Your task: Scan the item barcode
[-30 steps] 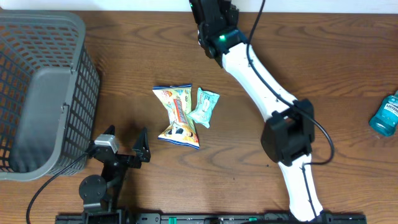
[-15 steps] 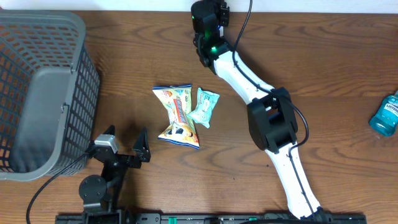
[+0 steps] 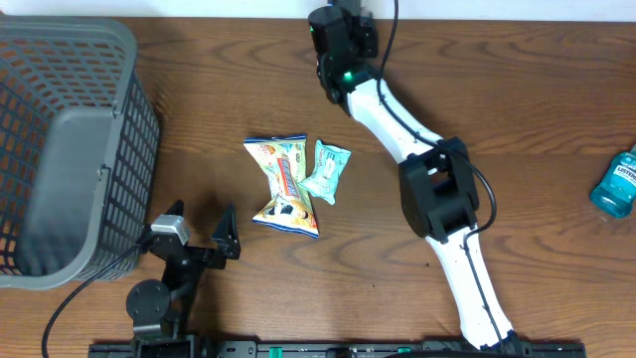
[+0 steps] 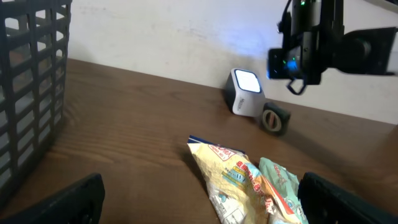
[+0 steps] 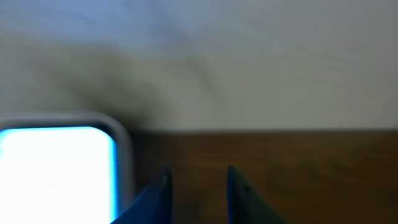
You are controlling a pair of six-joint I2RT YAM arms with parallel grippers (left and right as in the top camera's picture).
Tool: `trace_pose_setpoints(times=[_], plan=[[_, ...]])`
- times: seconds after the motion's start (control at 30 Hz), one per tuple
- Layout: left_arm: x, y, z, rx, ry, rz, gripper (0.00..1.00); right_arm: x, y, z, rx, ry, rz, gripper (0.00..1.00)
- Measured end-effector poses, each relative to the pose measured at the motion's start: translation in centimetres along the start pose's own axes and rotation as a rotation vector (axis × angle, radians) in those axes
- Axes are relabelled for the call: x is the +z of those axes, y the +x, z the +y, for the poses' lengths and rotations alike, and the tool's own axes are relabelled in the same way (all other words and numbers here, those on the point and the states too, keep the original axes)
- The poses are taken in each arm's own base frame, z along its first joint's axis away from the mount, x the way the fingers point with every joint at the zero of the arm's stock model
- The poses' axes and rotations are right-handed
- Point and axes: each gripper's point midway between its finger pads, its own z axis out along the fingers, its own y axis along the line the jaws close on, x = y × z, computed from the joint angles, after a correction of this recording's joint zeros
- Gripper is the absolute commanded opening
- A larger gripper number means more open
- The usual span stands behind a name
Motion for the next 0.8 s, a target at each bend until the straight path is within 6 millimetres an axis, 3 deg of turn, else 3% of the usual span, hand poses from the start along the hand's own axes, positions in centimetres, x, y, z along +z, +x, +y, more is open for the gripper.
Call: trace_pose_setpoints(times=[0.13, 0.2, 0.27, 0.33, 0.4, 0.5, 0.53, 0.6, 0.7, 0.8], plan=[[0.0, 0.0, 0.0, 0.0, 0.0, 0.0, 0.98, 0.3, 1.6, -5.8, -0.148, 0.16, 0.136, 0.21], [0.0, 0.0, 0.0, 0.0, 0.0, 0.0, 0.98, 1.0, 2.2, -9.7, -0.196, 0.24, 0.198, 0.34], [0.0, 0.0, 0.0, 0.0, 0.0, 0.0, 0.98, 1.9, 3.5, -14.5, -0.256, 0.318, 0.295, 0.66], [0.0, 0.0, 0.0, 0.0, 0.0, 0.0, 0.98, 2.6, 5.3, -17.9, -0.299, 0.343, 0.389, 0.77], [0.0, 0.0, 0.0, 0.0, 0.0, 0.0, 0.98, 3.0, 7.6, -19.6, -0.322, 0.304, 0.488, 0.83], [0.0, 0.0, 0.0, 0.0, 0.0, 0.0, 0.98, 2.7, 10.7, -17.9, -0.302, 0.115, 0.613, 0.94], [0.0, 0.0, 0.0, 0.0, 0.0, 0.0, 0.98, 2.2, 11.7, -16.2, -0.285, 0.013, 0.653, 0.99], [0.0, 0.0, 0.0, 0.0, 0.0, 0.0, 0.98, 0.6, 12.9, -11.9, -0.243, -0.207, 0.708, 0.99], [0.0, 0.0, 0.0, 0.0, 0.0, 0.0, 0.98, -1.8, 13.1, -6.8, -0.192, -0.436, 0.732, 0.99], [0.0, 0.0, 0.0, 0.0, 0.0, 0.0, 0.98, -3.9, 13.0, -3.5, -0.175, -0.571, 0.741, 0.99]])
